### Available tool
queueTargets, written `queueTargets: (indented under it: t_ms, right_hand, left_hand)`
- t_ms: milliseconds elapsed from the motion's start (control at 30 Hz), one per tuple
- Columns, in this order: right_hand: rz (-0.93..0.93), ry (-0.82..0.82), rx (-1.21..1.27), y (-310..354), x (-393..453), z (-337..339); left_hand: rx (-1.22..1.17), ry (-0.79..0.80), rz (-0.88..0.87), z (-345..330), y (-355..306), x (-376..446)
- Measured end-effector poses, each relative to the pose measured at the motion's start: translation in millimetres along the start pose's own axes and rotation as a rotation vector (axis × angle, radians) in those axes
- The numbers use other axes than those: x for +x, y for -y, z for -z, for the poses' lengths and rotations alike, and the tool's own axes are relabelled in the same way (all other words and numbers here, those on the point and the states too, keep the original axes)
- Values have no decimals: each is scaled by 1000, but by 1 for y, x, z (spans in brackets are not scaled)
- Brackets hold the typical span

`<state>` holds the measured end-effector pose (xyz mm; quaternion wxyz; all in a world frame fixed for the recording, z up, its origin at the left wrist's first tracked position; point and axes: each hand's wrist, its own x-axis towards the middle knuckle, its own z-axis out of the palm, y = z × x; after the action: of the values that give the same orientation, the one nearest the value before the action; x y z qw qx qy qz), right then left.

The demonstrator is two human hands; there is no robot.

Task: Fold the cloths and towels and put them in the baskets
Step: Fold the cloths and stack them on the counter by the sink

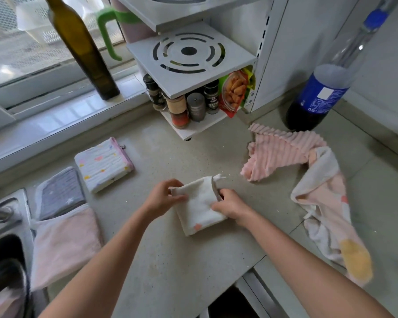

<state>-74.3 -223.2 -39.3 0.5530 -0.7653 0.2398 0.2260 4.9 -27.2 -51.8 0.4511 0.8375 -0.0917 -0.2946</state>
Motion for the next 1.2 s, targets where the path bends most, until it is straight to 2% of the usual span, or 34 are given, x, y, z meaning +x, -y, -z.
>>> queueTargets:
  t_ms: [67, 167, 233, 333, 467, 567, 667, 767, 900, 1100, 1200]
  right_hand:
    - [101, -24, 124, -3, -8, 5]
    - [212, -36, 230, -4, -17, 7]
    - [237, 17, 206, 0, -25, 6]
    - [258, 5, 283, 12, -37, 2]
    - [252, -104, 278, 21, -41, -7]
    - [221, -97, 344, 32, -39, -19]
    - [87, -142, 413, 47, -30, -28]
    - [-44, -222, 414, 58, -23, -30]
    - [-82, -240, 423, 71, -25, -40]
    - [-71, -233, 339, 87, -34, -75]
    - [-64, -224, 297, 94, -37, -87]
  left_hand:
    - [-21, -50, -178, -1, -4, -14]
    - [170, -149, -504, -3, -9, -35]
    - [247, -199, -591, -3, -12, -42]
    - [220, -194, -521, 5, -8, -48]
    - [-6, 27, -215, 26, -10, -50]
    - [-200, 52, 7, 40, -22, -51]
    - [-415, 35, 187, 45, -32, -63]
    - [-652, 6, 126, 48, -33, -85]
    - [-458, -31, -83, 41, -28, -114]
    - [-344, -223, -149, 38, -23, -135]
    - [-308, -244, -166, 49, -17, -146]
